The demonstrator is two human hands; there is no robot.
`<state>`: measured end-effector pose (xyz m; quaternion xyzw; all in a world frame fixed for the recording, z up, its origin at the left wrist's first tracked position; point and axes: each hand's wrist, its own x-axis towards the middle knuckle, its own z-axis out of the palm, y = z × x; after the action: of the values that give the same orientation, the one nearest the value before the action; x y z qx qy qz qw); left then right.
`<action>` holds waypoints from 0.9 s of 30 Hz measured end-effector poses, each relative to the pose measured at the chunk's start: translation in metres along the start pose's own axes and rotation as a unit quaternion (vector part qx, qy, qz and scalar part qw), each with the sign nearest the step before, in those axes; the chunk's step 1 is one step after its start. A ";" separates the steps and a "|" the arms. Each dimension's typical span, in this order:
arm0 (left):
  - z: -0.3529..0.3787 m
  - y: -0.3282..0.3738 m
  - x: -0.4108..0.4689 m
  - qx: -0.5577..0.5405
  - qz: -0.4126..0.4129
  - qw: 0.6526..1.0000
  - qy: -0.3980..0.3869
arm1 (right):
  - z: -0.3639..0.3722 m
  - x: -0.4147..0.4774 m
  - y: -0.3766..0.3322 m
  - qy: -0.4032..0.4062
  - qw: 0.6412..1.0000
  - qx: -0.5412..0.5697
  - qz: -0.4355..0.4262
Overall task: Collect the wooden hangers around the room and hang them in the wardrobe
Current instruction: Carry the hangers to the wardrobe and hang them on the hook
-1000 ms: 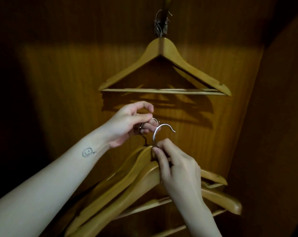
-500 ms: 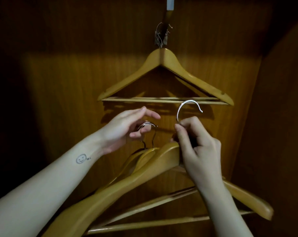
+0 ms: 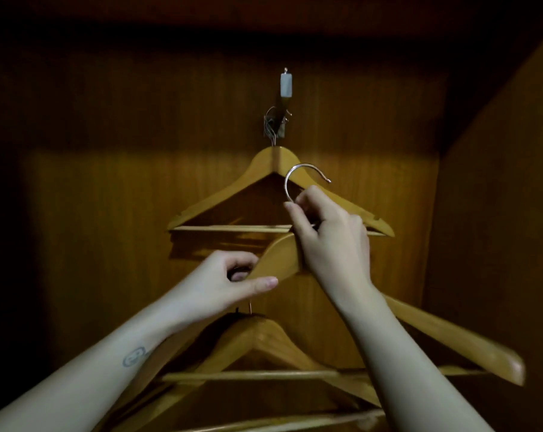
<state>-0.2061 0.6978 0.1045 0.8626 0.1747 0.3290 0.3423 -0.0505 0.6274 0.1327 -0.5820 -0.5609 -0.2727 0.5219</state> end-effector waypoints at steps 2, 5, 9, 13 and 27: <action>-0.006 -0.002 0.008 -0.006 0.008 0.999 0.036 | 0.005 0.013 -0.001 -0.012 0.999 0.030 -0.007; -0.021 -0.006 0.014 -0.018 0.025 0.997 0.070 | 0.005 0.030 0.003 -0.063 0.991 0.118 -0.012; -0.036 -0.015 0.013 -0.033 0.014 0.996 0.081 | -0.004 0.033 0.030 -0.205 0.973 0.100 -0.023; -0.057 -0.020 0.015 -0.021 0.005 0.995 0.096 | -0.007 0.031 0.056 -0.369 0.929 0.011 -0.025; -0.105 0.000 0.068 0.045 -0.060 0.990 0.116 | 0.003 0.085 0.064 -0.337 0.940 -0.050 -0.036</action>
<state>-0.2296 0.7836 0.1925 0.8211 0.2793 0.3972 0.3001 0.0278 0.6726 0.1890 -0.6445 -0.7101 -0.1072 0.2625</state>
